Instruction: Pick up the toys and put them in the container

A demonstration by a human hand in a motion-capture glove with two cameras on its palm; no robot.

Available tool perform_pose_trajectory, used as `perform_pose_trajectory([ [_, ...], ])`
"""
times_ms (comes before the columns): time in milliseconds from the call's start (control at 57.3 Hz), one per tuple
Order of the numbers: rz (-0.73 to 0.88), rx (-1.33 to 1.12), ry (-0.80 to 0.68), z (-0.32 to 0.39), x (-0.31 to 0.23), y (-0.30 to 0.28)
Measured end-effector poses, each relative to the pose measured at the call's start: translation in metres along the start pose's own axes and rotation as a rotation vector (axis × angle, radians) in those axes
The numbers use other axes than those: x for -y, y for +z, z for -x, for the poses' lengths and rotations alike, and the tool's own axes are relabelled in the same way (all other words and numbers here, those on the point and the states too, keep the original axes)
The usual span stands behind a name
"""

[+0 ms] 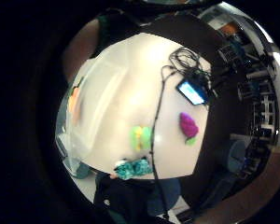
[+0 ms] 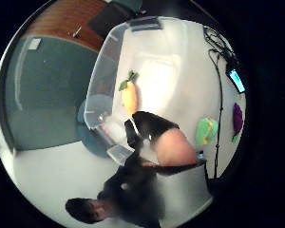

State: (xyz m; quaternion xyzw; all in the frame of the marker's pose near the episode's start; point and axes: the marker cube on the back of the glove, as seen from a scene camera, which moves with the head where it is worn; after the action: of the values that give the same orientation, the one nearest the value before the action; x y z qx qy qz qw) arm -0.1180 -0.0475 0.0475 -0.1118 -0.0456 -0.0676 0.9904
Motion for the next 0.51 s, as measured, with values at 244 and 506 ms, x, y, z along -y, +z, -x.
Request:
perform_pose_trajectory([
  [244, 0.096, -0.06, -0.013, -0.077, -0.038, 0.099],
  [506, 0.206, -0.142, 0.061, -0.09, -0.056, 0.198],
])
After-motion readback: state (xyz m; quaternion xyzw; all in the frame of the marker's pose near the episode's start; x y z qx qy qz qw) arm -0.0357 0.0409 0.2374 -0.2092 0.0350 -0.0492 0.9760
